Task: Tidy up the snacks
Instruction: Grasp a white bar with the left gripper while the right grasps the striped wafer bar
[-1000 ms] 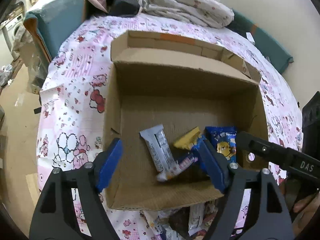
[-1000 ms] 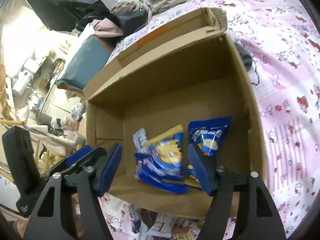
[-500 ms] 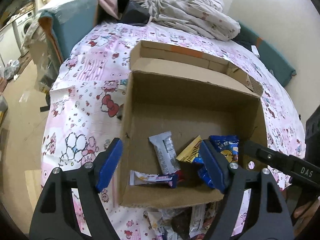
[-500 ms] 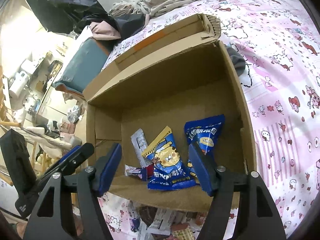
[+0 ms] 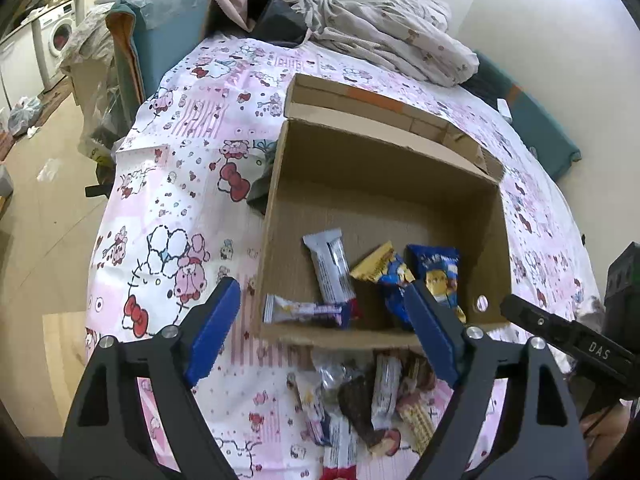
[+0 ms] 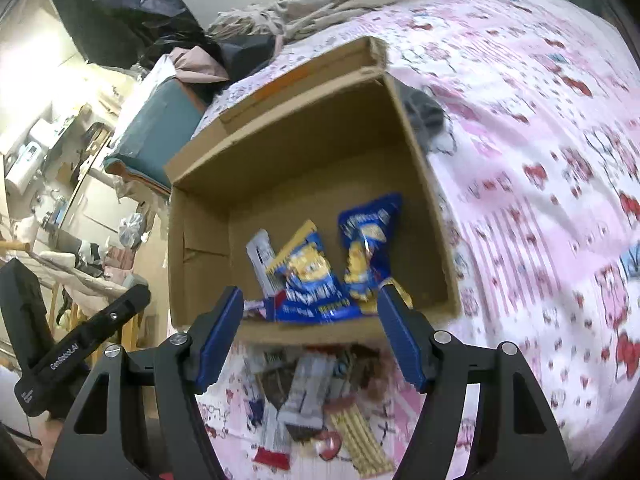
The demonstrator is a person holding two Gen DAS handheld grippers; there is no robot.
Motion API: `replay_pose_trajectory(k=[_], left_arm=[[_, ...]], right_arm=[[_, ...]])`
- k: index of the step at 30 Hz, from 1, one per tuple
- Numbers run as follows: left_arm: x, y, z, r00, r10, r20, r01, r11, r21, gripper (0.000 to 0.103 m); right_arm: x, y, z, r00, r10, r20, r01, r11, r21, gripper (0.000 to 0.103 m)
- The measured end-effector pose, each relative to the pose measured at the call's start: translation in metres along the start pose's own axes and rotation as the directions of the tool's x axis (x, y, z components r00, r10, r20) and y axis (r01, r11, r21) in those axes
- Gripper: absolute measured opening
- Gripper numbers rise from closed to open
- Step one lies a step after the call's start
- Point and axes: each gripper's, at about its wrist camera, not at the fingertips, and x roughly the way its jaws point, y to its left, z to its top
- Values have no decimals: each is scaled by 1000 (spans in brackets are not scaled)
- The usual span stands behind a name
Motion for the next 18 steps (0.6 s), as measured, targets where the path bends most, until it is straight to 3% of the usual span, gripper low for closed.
replay_pose_trajectory(k=[5, 13, 18], left_arm=[[-15, -4, -14, 999, 46, 13, -47, 998, 53, 82], [-20, 19, -33, 997, 60, -42, -61, 998, -29, 82], [-12, 34, -46, 993, 53, -108, -67, 990, -127, 82]], right_arm=[[-16, -4, -19, 1000, -9, 11, 9, 1000, 7, 72], [-25, -13, -41, 1000, -22, -17, 23, 999, 40, 72], [-18, -27, -52, 998, -13, -65, 20, 994, 105, 72]])
